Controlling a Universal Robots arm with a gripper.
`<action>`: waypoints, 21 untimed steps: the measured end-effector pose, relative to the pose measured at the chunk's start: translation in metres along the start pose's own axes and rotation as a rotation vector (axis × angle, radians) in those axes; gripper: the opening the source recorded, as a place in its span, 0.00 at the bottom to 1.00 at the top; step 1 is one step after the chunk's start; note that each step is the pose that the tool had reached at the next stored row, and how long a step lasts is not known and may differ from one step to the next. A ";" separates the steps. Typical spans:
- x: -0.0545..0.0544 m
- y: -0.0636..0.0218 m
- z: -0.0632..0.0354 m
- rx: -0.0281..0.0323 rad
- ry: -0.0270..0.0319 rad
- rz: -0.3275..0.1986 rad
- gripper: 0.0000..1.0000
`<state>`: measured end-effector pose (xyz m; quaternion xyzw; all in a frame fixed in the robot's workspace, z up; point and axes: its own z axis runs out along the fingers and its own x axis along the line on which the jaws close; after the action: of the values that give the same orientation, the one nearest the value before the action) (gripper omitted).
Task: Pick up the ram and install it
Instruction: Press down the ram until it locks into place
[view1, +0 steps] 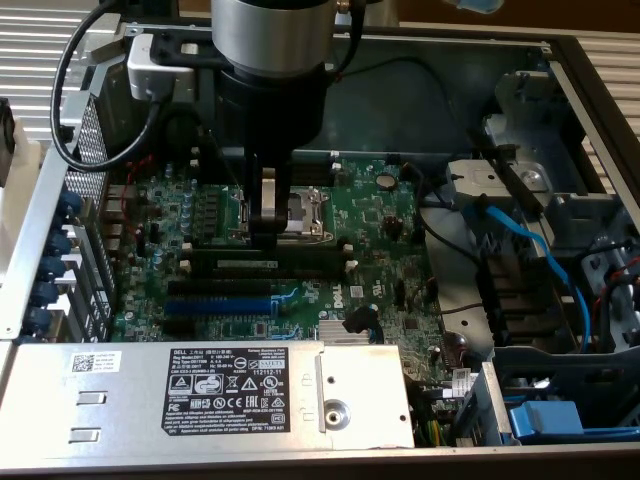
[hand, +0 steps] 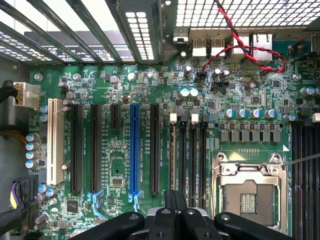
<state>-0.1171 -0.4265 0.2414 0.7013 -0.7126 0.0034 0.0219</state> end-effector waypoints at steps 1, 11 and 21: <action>0.000 0.0000 0.0000 0.0000 0.0000 0.000 0.10; 0.000 -0.0058 -0.0001 0.0000 0.0000 -0.001 0.10; -0.005 -0.0099 0.0039 0.0003 0.0124 -0.005 0.10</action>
<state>-0.1073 -0.4222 0.2370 0.7031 -0.7105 0.0078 0.0262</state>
